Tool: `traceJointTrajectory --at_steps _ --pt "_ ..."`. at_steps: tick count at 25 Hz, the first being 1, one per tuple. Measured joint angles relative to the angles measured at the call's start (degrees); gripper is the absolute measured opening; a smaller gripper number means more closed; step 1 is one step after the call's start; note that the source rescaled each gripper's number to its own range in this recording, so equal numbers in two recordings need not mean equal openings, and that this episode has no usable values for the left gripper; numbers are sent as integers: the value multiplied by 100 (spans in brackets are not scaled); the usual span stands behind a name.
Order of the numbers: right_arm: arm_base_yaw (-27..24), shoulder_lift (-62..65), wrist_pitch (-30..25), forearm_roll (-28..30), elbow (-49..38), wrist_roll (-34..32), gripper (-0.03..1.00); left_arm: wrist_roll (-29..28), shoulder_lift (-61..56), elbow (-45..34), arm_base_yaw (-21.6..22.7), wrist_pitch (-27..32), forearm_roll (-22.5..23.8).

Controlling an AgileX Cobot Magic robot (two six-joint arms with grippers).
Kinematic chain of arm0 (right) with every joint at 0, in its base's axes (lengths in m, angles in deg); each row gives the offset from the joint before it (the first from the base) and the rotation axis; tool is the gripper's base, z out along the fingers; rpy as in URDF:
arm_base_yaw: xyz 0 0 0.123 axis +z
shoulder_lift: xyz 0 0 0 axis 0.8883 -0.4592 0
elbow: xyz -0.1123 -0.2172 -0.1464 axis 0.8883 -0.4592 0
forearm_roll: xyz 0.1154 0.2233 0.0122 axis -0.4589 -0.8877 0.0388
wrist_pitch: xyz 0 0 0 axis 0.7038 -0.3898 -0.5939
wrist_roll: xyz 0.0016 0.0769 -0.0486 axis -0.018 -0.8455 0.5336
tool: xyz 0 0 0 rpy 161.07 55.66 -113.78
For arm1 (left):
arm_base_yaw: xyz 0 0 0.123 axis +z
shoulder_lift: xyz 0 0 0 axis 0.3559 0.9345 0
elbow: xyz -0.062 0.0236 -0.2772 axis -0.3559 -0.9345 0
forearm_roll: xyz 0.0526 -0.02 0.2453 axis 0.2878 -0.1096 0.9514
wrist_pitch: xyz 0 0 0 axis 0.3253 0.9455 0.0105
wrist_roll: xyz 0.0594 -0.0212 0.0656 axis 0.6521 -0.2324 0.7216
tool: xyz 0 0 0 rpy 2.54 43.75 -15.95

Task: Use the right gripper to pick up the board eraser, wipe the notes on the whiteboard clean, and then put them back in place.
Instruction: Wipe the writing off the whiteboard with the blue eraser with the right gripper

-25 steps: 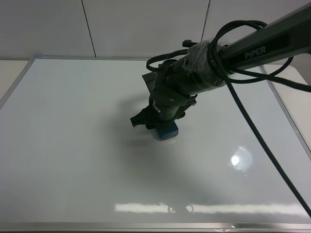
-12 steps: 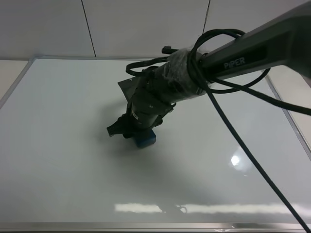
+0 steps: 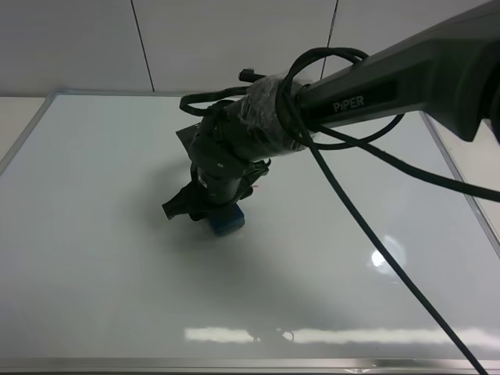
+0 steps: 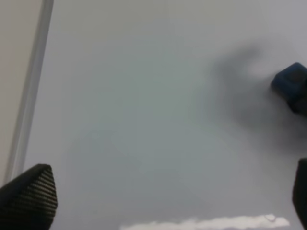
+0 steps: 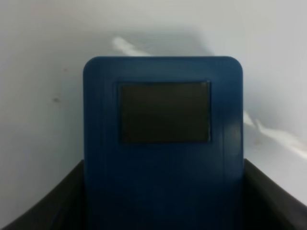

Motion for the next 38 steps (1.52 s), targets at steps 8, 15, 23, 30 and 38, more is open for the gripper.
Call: traceJointTrajectory --at_steps 8,15,23,30,38 --pt "-735 592 555 24 -1149 -285 0 0 0 0 0 0 0" --pt "-1865 1242 1118 68 -2278 -334 0 0 0 0 0 0 0" --pt "-2269 1559 1104 44 -2571 -334 0 0 0 0 0 0 0" --pt "-1847 1543 1242 -125 -2566 -333 0 0 0 0 0 0 0" --pt "-680 638 476 -281 -867 -309 0 0 0 0 0 0 0"
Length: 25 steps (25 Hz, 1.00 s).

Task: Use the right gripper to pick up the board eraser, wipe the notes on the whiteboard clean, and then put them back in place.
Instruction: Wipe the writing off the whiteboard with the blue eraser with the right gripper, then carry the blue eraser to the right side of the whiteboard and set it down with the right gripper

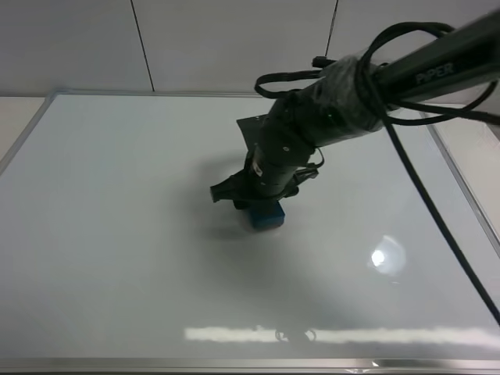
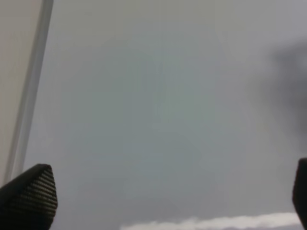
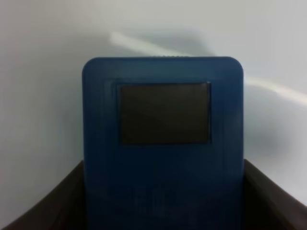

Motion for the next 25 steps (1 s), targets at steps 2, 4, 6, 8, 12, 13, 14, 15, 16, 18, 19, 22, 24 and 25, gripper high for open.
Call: traceJointTrajectory --at_steps 2,4,6,8,12,13,14,15,16,18,19,22,24,25 --pt "243 -292 -236 -18 664 57 0 0 0 0 0 0 0" --pt "424 -558 -525 -88 1296 223 0 0 0 0 0 0 0" --pt "569 -825 -785 -251 1906 470 0 0 0 0 0 0 0" --pt "647 -981 -1032 -387 2420 631 0 0 0 0 0 0 0" --pt "665 -1045 -1189 -474 2775 684 0 0 0 0 0 0 0" --pt "665 -1045 -1236 -474 2775 684 0 0 0 0 0 0 0" --pt "665 -1046 -1289 -474 2775 684 0 0 0 0 0 0 0" --pt "665 -1051 -1360 -474 2775 690 0 0 0 0 0 0 0" --pt "665 -1051 -1360 -474 2775 690 0 0 0 0 0 0 0" --pt "665 -1051 -1491 -463 2775 767 0 0 0 0 0 0 0" --pt "665 -1051 -1541 -463 2775 766 0 0 0 0 0 0 0" --pt "619 -1051 -1780 -457 2775 791 0 0 0 0 0 0 0" --pt "543 -1051 -1972 -450 2775 863 0 0 0 0 0 0 0" --pt "509 -1051 -2056 -450 2775 915 0 0 0 0 0 0 0"
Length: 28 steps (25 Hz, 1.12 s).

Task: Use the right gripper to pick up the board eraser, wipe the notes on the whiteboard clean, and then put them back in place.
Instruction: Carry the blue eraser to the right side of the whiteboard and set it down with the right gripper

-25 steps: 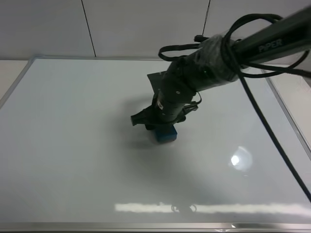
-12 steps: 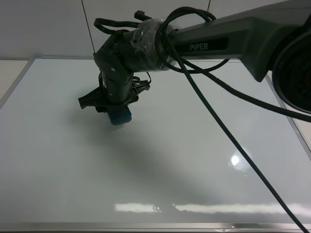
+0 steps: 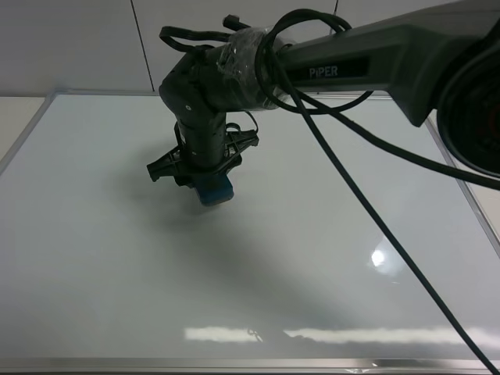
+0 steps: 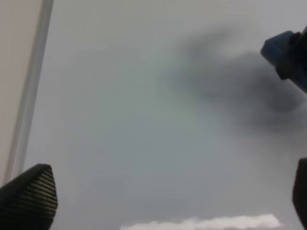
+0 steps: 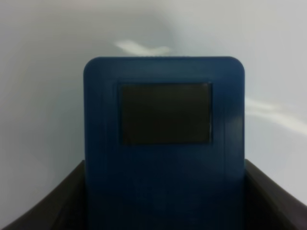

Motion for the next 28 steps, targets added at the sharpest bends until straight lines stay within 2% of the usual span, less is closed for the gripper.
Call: traceJointTrajectory --at_steps 3,6,15,22,28 --pt "-91 6 -77 10 -33 116 0 0 0 0 0 0 0" --pt "-191 200 101 20 -420 78 0 0 0 0 0 0 0" --pt "-990 1428 1081 -10 -2675 -187 0 0 0 0 0 0 0" --pt "-1842 2696 1920 -10 -4547 -358 0 0 0 0 0 0 0" --pt "-2812 3835 2086 150 -5654 -389 0 0 0 0 0 0 0"
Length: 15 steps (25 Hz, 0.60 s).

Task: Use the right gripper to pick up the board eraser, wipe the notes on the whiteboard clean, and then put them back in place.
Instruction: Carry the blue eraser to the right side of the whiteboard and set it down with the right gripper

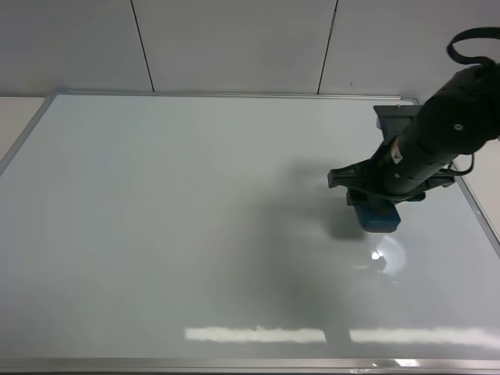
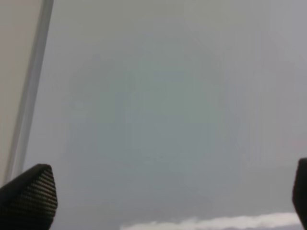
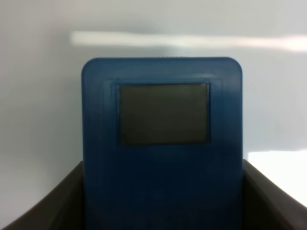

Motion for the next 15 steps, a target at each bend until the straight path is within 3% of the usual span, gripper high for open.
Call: traceJointTrajectory --at_steps 7,15 --pt "-800 912 -179 102 -424 270 0 0 0 0 0 0 0" --pt "-1410 963 -306 111 -426 852 0 0 0 0 0 0 0"
